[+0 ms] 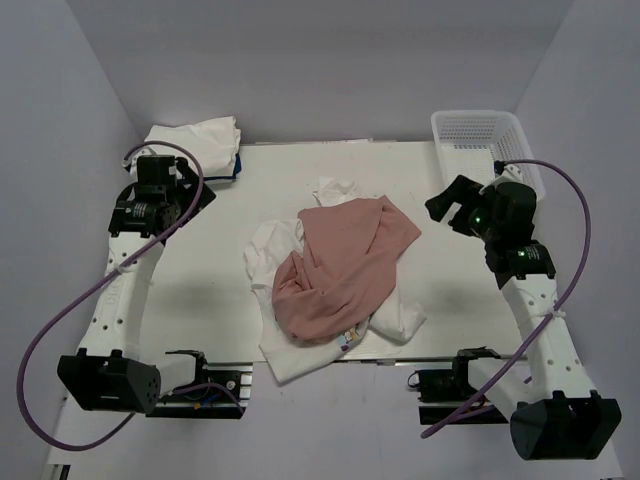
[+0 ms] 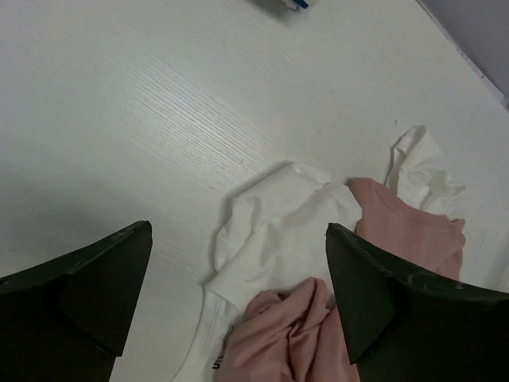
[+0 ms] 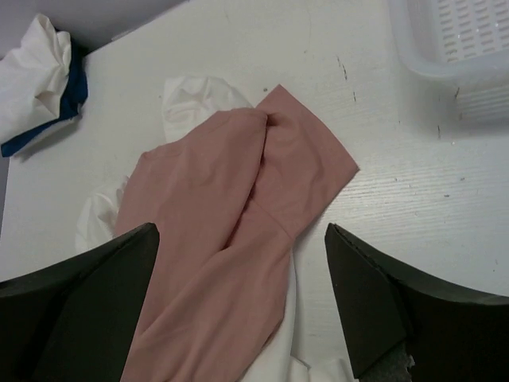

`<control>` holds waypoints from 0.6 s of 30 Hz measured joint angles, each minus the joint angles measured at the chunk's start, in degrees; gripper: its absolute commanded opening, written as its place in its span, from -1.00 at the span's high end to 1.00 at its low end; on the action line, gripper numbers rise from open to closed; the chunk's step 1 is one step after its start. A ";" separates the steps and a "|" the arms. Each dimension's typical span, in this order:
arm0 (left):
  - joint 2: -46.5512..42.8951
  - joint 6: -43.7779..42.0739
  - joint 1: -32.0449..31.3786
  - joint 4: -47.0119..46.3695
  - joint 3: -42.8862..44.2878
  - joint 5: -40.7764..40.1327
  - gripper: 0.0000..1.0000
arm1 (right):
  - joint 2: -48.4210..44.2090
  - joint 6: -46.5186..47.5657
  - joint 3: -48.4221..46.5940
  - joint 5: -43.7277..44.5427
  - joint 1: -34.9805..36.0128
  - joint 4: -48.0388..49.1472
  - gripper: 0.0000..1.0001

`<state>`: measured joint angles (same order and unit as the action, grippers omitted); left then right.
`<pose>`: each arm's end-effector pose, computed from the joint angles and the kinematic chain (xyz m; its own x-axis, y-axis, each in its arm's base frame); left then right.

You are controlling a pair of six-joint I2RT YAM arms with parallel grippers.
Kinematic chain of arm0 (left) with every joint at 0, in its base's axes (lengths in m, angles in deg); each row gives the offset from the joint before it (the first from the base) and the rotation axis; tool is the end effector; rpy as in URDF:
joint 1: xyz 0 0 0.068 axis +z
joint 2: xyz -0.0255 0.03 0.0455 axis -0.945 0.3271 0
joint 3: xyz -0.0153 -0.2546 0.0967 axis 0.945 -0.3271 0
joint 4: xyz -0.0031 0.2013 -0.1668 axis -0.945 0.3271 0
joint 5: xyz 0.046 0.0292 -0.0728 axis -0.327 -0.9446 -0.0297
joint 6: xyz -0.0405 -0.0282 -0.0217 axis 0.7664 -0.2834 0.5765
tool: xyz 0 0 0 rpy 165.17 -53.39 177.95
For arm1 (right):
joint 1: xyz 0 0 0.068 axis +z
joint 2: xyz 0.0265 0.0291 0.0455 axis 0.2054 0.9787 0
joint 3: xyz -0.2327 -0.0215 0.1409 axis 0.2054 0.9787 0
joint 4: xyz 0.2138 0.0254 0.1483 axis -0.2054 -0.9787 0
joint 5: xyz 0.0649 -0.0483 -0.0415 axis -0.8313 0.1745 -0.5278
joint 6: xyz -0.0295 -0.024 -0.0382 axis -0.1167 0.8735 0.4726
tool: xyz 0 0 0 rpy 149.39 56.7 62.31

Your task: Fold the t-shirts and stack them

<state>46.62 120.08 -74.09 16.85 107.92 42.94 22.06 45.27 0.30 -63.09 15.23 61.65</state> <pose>0.2373 -0.0059 0.3688 -0.4809 -0.5869 -0.6514 -0.5059 0.7925 -0.3405 0.2138 0.0168 0.3521 -0.3653 0.4213 -0.8301 -0.0102 0.8899 0.4561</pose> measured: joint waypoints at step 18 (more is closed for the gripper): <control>-12.52 -2.67 -0.35 -11.10 -13.88 16.46 -1.00 | 4.63 10.73 1.68 -2.69 3.37 -4.55 -0.81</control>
<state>34.10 117.42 -74.44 5.75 94.04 59.40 26.69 56.01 1.98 -65.78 18.60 57.11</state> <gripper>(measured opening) 0.997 0.905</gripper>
